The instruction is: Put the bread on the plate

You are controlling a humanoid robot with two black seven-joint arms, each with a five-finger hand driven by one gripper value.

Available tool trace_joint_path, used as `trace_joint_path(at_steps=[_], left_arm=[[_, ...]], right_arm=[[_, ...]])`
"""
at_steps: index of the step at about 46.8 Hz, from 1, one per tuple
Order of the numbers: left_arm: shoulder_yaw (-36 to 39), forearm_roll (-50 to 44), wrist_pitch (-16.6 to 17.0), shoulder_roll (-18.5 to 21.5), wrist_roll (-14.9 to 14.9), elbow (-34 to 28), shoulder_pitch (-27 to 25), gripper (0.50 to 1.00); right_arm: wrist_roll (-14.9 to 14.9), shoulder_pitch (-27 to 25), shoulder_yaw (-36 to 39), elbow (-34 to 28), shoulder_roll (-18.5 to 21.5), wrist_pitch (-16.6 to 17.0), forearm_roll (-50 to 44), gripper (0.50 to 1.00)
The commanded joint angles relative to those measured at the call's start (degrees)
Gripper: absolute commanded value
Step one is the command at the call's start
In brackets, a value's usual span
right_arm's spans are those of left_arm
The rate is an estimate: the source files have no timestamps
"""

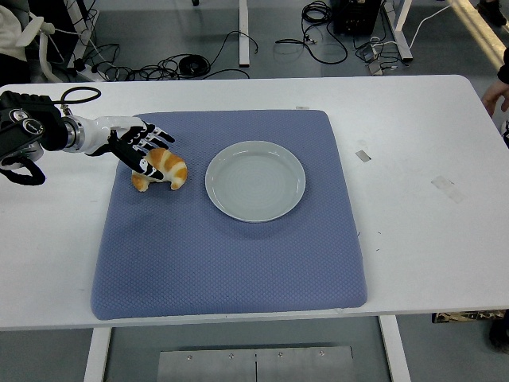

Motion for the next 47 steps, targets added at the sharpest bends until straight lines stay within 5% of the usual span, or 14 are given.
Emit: trace_joint_path(at_steps=[1, 25, 33, 47], left_arm=[[0.00, 0.00, -0.01, 0.08, 0.08, -0.03, -0.01, 0.831], [0.09, 0.17, -0.01, 0.26, 0.52, -0.38, -0.36, 0.724], [0.09, 0.26, -0.09, 0.35, 0.52, -0.38, -0.45, 0.646], [0.18, 0.52, -0.18, 0.44, 0.52, -1.35, -0.18, 0.604]], right_arm=[[0.01, 0.00, 0.00, 0.00, 0.00, 0.01, 0.06, 1.000], [0.01, 0.00, 0.00, 0.00, 0.00, 0.01, -0.02, 1.000], [0.01, 0.00, 0.00, 0.00, 0.00, 0.01, -0.02, 1.000], [0.01, 0.00, 0.00, 0.00, 0.00, 0.01, -0.02, 1.000]])
